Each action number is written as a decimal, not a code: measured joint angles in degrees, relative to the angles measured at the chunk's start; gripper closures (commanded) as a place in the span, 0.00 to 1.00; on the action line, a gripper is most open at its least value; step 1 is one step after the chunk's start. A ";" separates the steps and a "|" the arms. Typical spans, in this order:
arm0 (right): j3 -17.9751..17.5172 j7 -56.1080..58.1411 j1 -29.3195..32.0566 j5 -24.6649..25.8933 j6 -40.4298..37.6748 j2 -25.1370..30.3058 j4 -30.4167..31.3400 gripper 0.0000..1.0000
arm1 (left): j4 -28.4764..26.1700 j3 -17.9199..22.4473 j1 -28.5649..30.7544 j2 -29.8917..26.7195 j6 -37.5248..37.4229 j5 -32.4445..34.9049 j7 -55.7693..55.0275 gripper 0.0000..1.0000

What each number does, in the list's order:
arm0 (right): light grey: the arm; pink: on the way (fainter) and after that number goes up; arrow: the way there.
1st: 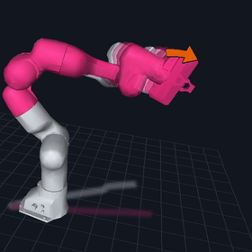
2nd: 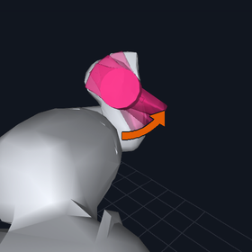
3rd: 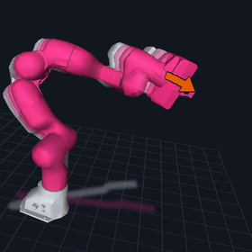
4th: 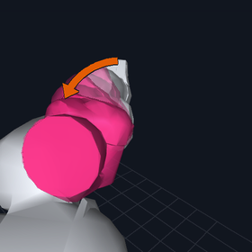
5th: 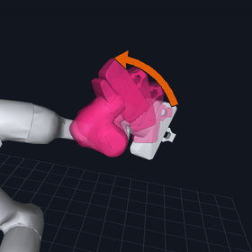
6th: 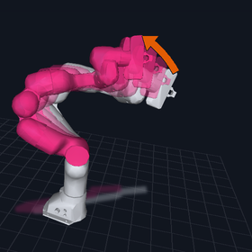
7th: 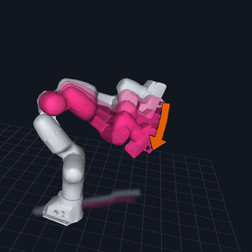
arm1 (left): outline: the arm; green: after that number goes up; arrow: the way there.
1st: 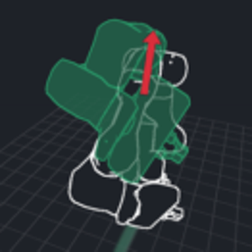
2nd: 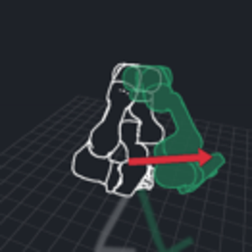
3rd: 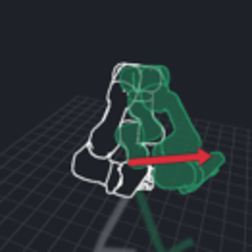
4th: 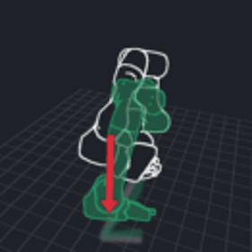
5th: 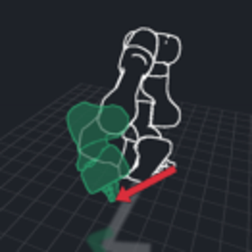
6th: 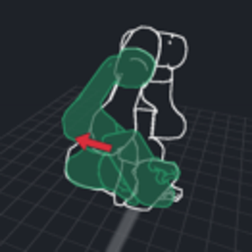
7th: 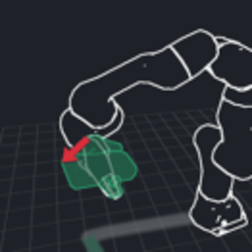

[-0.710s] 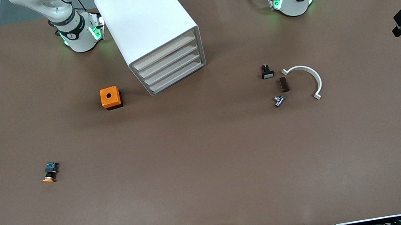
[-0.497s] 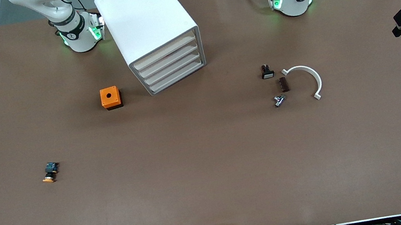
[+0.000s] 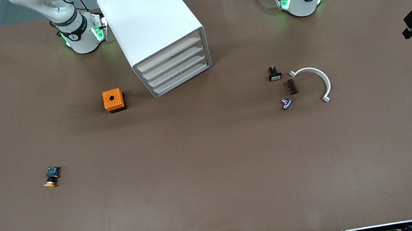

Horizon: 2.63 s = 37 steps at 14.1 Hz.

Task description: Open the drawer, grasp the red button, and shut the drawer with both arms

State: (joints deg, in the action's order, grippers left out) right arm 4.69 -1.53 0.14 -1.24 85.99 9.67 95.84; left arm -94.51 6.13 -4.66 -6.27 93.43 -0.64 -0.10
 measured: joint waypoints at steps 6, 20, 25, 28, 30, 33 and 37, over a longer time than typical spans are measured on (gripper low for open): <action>0.01 0.00 0.00 0.00 0.01 0.03 -0.15 0.00 | -0.07 -0.02 -0.11 3.70 -0.03 0.00 -0.05 0.00; -0.29 1.52 -0.11 0.00 -0.42 -8.01 -0.30 0.00 | 5.65 -11.24 -8.27 18.38 -8.51 -0.01 -28.81 0.00; -0.06 4.56 0.11 0.14 0.23 -13.08 -1.87 0.00 | 10.32 -11.39 -15.80 25.72 -9.89 -2.78 -45.19 0.00; 0.28 4.68 0.24 0.18 0.87 -14.96 -2.67 0.00 | 10.74 -11.42 -19.50 29.76 -10.02 -4.39 -55.94 0.00; 0.30 4.56 0.24 0.18 0.88 -15.03 -3.04 0.00 | 12.04 -11.48 -22.09 33.21 -9.88 -6.26 -64.09 0.00; 0.27 2.55 0.18 0.04 0.88 -15.03 -3.40 0.00 | 14.57 -11.46 -23.12 38.63 -7.77 -11.93 -73.11 0.00; -0.66 -4.77 -0.67 -0.58 0.15 -14.88 -3.82 0.00 | 16.47 -11.20 -22.69 43.59 -5.78 -19.04 -84.72 0.00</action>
State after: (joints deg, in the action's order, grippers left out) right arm 4.03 -6.30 -0.53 -1.82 86.15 -5.21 92.02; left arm -78.04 -5.07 -27.35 37.32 87.65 -19.68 -84.81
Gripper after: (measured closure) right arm 0.000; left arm 0.000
